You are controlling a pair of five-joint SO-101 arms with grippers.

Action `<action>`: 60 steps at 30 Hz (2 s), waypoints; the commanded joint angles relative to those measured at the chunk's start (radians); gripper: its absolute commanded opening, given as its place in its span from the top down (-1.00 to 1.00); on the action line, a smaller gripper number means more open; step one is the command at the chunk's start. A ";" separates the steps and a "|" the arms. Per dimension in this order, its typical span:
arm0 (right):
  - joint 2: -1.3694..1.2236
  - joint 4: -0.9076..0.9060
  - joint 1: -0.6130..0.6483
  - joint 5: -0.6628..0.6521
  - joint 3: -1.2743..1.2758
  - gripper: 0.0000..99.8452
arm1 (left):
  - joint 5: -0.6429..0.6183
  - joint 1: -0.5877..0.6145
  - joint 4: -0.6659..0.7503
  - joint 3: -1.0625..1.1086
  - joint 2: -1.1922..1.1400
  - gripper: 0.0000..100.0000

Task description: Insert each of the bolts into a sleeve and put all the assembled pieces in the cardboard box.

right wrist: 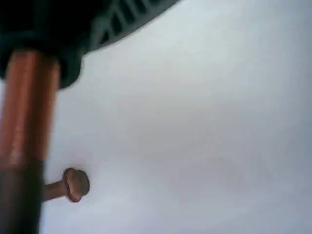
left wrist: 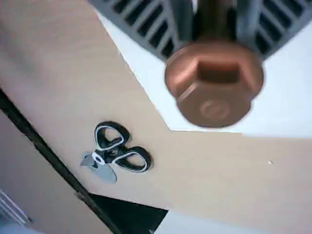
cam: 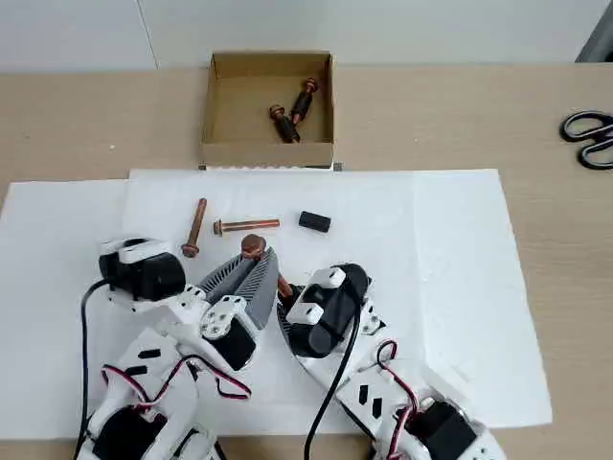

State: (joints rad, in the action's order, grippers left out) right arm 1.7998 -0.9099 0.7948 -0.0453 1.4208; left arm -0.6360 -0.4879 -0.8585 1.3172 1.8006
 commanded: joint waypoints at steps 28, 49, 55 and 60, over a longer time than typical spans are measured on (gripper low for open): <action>0.010 0.022 0.001 -0.084 -0.074 0.99 | 0.213 -0.229 -0.262 -0.010 0.008 0.62; 0.001 0.028 -0.122 -0.084 -0.046 0.99 | 0.505 0.061 -0.410 -0.268 0.006 0.63; 0.001 0.028 -0.196 -0.077 -0.038 0.99 | 0.404 0.061 -0.413 -0.305 0.011 0.99; -0.001 0.058 -0.274 -0.018 -0.044 0.99 | 0.353 0.186 -0.347 -0.211 0.009 0.99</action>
State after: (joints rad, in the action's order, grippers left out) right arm 1.7983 -0.9053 0.5723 -0.0928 1.3963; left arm -0.2647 -0.3790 -1.2681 1.0671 1.8052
